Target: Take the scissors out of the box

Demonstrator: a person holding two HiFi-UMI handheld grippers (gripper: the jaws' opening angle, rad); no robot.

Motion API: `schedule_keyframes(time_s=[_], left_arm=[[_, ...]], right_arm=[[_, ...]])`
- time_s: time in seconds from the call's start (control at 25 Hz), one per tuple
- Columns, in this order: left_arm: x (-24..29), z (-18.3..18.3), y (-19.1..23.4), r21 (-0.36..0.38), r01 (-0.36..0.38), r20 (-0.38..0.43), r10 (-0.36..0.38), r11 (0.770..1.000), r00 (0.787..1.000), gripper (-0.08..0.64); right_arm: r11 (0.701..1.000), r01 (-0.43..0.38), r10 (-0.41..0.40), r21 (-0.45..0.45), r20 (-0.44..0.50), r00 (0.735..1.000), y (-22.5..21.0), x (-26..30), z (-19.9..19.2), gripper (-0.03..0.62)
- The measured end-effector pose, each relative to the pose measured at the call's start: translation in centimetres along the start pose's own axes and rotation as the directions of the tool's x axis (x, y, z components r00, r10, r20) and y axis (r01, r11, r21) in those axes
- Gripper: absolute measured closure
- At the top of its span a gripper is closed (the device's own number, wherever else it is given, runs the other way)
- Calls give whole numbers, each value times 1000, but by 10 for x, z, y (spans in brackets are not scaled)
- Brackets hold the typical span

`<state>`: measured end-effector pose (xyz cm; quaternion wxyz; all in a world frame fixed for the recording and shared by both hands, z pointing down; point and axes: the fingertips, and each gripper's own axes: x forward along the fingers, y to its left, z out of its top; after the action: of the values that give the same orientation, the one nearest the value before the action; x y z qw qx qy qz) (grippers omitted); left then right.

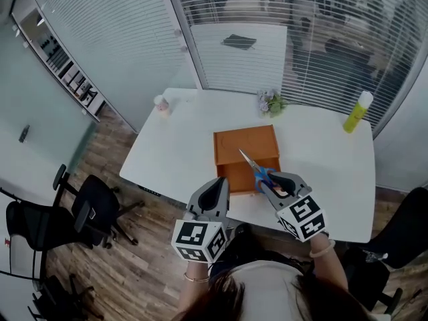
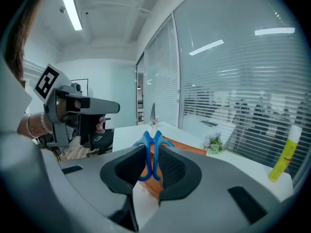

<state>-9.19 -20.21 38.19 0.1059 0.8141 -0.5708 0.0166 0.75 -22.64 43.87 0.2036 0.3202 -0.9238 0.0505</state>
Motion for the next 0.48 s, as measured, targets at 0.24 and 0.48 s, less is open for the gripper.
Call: schedule_keyframes(time_s=[0.24, 0.48], left_arm=[[-7, 3, -9, 16, 7, 10, -7, 1000, 1000, 541], [-16, 6, -17, 30, 13, 18, -14, 999, 1000, 541]], right_arm=[[1000, 18, -19, 21, 52, 998, 3, -14, 9, 480], [998, 47, -50, 33, 91, 995, 5, -27, 15, 480]])
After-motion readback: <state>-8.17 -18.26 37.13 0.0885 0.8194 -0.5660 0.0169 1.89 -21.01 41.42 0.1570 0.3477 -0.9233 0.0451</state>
